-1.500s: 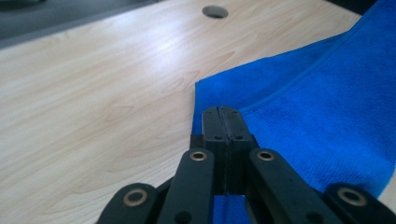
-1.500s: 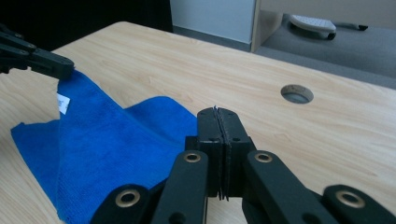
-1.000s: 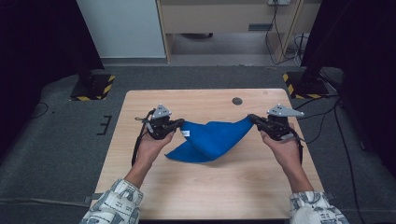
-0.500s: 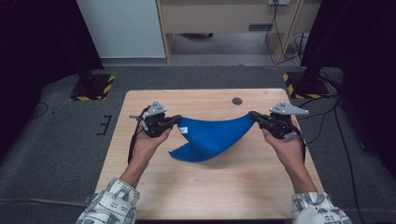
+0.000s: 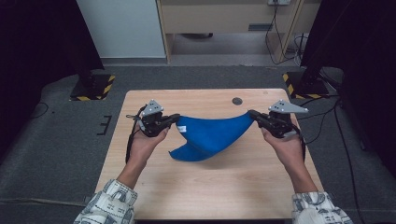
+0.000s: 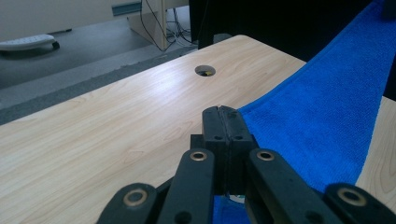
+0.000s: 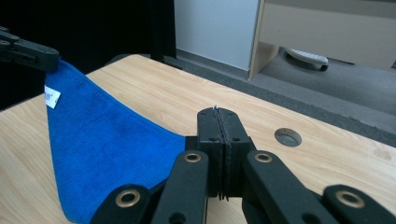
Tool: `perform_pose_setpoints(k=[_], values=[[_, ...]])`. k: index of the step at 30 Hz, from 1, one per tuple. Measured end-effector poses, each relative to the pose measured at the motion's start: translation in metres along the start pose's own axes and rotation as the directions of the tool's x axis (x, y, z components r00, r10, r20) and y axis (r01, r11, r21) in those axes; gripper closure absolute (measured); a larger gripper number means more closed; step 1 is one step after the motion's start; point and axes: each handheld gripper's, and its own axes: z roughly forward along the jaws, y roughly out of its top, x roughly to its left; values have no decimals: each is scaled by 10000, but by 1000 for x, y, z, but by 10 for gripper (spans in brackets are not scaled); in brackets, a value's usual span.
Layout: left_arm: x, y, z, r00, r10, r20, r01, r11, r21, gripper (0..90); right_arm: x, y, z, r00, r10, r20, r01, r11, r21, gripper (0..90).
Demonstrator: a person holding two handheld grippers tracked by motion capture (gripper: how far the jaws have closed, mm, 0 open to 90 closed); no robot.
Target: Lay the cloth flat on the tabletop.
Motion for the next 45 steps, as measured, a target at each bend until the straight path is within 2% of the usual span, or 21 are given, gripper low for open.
perform_pose_setpoints(k=[8, 13, 19, 23, 26, 29, 36, 42, 45], values=[[-5, 14, -19, 10000, 66, 22, -65, 9990, -432, 900, 7, 12, -12, 9999, -159, -12, 159, 9996, -232, 894], [-13, 26, -33, 9994, 345, 79, -339, 9972, -673, 900, 12, 23, -22, 9996, -273, -1, 272, 9988, -415, 894], [-26, 44, -54, 9973, 722, 153, -701, 9916, -1090, 900, 21, 40, -42, 9992, -409, -23, 406, 9972, -628, 894], [-29, 55, -60, 9962, 873, 64, -859, 9891, -1192, 900, 21, 46, -49, 9994, -360, 19, 360, 9981, -498, 893], [-22, 59, -51, 9973, 733, -97, -739, 9916, -1061, 900, 11, 45, -42, 9996, -264, 105, 267, 9990, -357, 893], [-12, 59, -35, 9988, 460, -166, -473, 9950, -879, 900, -4, 39, -27, 9998, -119, 178, 121, 9999, -88, 893], [11, 50, 17, 9981, 101, -615, -108, 9999, -108, 900, -43, 19, 17, 9982, 516, 307, -531, 9973, 505, 893], [31, 45, 50, 9947, -138, -1015, 177, 9991, 380, 900, -62, 8, 47, 9956, 734, 587, -793, 9912, 1058, 893], [40, 45, 61, 9926, -231, -1193, 283, 9987, 417, 900, -68, 8, 59, 9943, 800, 704, -880, 9888, 1201, 893]])
